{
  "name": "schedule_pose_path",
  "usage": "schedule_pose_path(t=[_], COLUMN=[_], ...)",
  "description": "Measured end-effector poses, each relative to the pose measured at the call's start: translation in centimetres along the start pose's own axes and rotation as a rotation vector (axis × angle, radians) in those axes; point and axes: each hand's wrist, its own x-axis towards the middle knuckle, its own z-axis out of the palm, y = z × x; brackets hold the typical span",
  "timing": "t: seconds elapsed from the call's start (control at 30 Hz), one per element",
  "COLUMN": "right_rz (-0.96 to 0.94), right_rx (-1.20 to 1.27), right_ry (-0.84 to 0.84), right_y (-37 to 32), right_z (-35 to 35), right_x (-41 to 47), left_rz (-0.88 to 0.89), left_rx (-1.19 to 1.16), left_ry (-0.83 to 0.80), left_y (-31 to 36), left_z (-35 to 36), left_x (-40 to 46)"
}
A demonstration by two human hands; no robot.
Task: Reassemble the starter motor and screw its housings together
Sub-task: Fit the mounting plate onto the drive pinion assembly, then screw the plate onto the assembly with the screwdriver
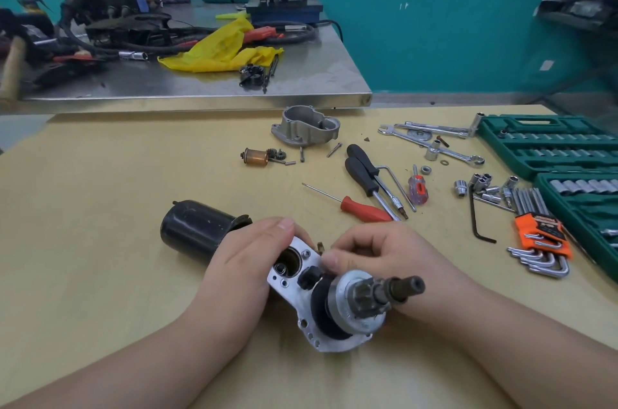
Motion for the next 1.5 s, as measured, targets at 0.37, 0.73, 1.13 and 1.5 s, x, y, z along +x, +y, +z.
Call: schedule_pose_path(t=[0.37,0.73,1.13,1.5], right_rz=[0.002,0.15,0.015,-0.279], right_rx=[-0.44,-0.795,-0.713,-0.1], right_ry=[0.667,0.438,0.529,0.126], right_y=[2.5,3.3,2.9,0.6], right_z=[-8.1,-7.6,-6.9,-2.2], right_x=[3.4,3.7,3.3,1.4], left_rz=[0.09,0.141,0.201,0.157], left_rx=[0.083,0.249,0.402,0.266], left_ry=[0.043,0.025,-0.121,-0.016], left_y=[-0.5,-0.3,-0.1,-0.4], left_z=[0.3,-0.8,-1.1,-1.2], left_x=[-0.1,-0.6,-0.2,-0.6])
